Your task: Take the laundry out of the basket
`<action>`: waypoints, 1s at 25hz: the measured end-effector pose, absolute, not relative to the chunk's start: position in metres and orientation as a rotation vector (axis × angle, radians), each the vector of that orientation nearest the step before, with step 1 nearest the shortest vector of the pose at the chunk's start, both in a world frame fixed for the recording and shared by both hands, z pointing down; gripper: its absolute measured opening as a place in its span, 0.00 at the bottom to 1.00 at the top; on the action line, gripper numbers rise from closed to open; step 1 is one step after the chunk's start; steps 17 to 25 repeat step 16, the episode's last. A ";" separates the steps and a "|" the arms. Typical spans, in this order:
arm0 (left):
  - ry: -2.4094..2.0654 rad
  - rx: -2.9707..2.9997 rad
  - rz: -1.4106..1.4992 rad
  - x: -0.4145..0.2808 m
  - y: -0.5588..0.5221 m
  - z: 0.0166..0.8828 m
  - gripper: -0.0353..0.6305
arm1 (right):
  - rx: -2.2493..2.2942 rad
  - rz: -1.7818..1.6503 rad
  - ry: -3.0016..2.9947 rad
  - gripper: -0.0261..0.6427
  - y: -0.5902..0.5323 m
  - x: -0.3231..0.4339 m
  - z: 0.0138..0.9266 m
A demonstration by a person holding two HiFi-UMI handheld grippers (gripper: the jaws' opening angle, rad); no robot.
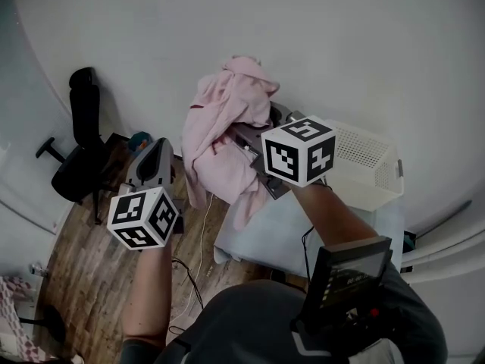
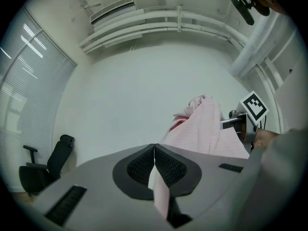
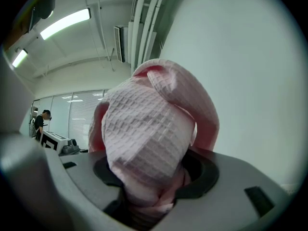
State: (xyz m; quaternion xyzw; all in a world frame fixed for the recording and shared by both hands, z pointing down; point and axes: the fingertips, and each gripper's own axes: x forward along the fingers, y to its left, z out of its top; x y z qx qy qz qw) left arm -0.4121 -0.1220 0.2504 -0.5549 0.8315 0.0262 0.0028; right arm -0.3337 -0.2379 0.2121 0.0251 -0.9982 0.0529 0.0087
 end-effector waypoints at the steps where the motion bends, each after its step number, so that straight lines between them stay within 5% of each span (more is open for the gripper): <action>1: 2.603 -1.744 0.081 -0.411 -0.123 0.250 0.07 | 0.079 0.162 -3.119 0.44 -0.238 -0.333 0.212; 25: 2.603 -1.749 0.079 -0.407 -0.124 0.245 0.07 | 0.093 0.109 -3.115 0.44 -0.236 -0.330 0.207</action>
